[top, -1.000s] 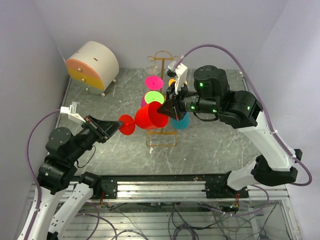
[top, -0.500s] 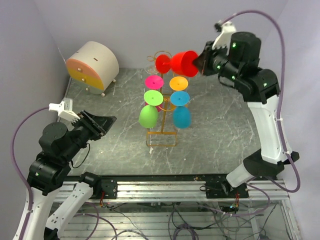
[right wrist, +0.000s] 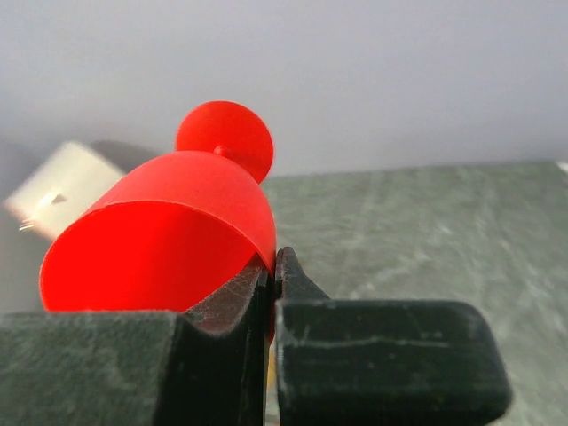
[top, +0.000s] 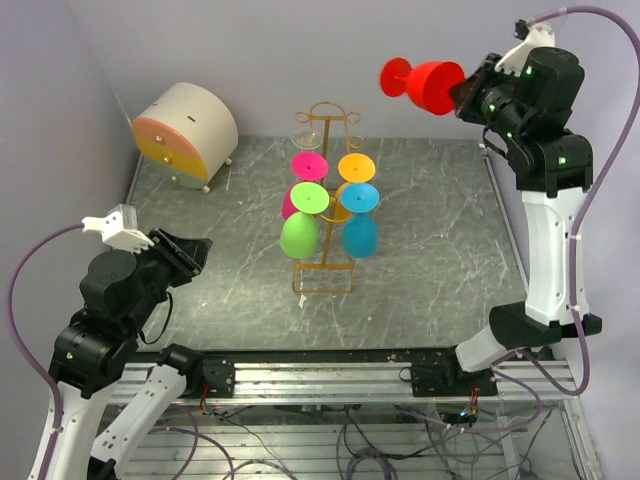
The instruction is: Take the wine glass off the wine glass rack
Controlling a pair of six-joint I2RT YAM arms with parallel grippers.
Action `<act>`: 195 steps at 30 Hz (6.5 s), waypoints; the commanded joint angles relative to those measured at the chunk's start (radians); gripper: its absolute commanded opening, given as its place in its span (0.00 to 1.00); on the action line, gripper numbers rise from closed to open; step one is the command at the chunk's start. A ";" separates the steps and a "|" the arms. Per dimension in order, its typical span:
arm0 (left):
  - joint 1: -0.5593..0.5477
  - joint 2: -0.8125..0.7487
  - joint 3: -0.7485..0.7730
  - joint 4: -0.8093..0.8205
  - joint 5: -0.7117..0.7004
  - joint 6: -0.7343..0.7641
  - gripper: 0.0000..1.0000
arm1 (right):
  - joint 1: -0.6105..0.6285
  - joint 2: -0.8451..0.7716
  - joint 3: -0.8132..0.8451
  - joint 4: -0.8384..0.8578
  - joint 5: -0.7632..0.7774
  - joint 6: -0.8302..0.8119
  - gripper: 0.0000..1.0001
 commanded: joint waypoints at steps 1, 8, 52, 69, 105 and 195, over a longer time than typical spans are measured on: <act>-0.006 0.010 -0.028 -0.034 -0.131 0.078 0.44 | -0.195 0.039 -0.159 -0.009 -0.022 0.042 0.00; -0.006 -0.009 -0.075 -0.040 -0.212 0.123 0.43 | -0.290 0.087 -0.273 -0.093 -0.015 0.101 0.00; -0.006 -0.051 -0.197 -0.032 -0.229 0.124 0.43 | -0.181 0.183 -0.475 -0.196 0.144 0.022 0.43; -0.006 -0.054 -0.196 -0.043 -0.240 0.112 0.43 | -0.149 -0.027 -0.496 0.124 -0.711 0.215 0.49; -0.006 -0.042 -0.196 -0.046 -0.249 0.107 0.43 | 0.005 -0.018 -0.588 0.213 -0.680 0.228 0.00; -0.006 -0.037 -0.197 -0.047 -0.247 0.105 0.43 | -0.085 -0.394 -1.164 0.782 -0.416 0.753 0.00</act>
